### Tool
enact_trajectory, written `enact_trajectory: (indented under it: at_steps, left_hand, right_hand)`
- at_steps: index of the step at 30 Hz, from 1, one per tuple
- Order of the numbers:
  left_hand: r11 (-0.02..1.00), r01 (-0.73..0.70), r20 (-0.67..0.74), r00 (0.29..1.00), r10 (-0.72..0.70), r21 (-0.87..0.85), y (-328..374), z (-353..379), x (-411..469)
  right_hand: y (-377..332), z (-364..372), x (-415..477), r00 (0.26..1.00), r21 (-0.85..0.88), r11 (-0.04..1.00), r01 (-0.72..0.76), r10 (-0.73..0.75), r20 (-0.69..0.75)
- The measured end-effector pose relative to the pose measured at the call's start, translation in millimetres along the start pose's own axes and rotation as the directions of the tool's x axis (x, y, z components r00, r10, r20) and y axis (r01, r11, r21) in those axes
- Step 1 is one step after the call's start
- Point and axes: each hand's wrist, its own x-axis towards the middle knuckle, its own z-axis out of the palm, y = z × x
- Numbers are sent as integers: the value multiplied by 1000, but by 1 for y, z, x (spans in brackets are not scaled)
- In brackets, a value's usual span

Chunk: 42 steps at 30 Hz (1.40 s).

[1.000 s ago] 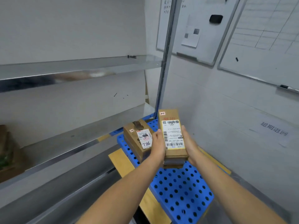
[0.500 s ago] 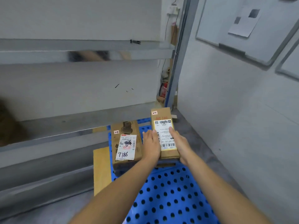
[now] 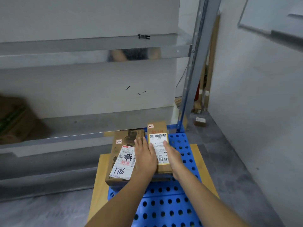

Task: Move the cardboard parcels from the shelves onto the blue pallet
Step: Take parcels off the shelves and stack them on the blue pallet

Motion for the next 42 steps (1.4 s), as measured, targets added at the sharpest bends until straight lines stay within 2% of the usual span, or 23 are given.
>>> enact_trajectory:
  at_steps: [6, 12, 17, 20, 24, 26, 28, 32, 35, 39, 42]
  left_hand:
    - [1000, 1, -45, 999, -2, -16, -1, 7, 7]
    - [991, 10, -95, 995, -22, -133, -3, 7, 3]
    - [998, -9, -60, 998, 6, -59, -7, 3, 3]
    - [997, -4, -55, 998, -1, -79, -4, 3, 4]
    - [992, 12, -15, 1000, -14, -124, -1, -8, 3]
    - [992, -2, 26, 1000, 5, -128, -3, -18, -3]
    - [988, -27, 51, 998, 36, -153, -6, -31, -16]
    - [985, -30, 54, 998, 40, -169, -14, -73, -34]
    - [989, -71, 10, 997, 72, -127, -23, -125, -37]
    - [990, -138, -108, 985, 133, -40, -53, -224, -51]
    - [987, -152, -210, 964, 161, 57, -90, -308, -73]
  right_hand:
    - [10, 9, 17, 999, -54, 999, -5, 7, 53]
    - [21, 9, 19, 997, -112, 993, -24, 32, 74]
    - [24, 9, 20, 993, -170, 985, 36, -17, 115]
    - [18, 10, 20, 993, -254, 965, 70, -44, 109]
    - [7, 17, 7, 979, -382, 903, 196, -199, 32]
    - [1, 22, -6, 950, -438, 858, 268, -311, -26]
    - [-6, 31, -23, 922, -447, 829, 335, -386, -26]
    - [-25, 65, -61, 897, -439, 794, 421, -437, 71]
    - [-40, 104, -93, 867, -505, 711, 489, -456, 198]
    - [-46, 174, -145, 805, -577, 570, 584, -499, 322]
    - [-49, 243, -190, 752, -570, 500, 652, -522, 403]
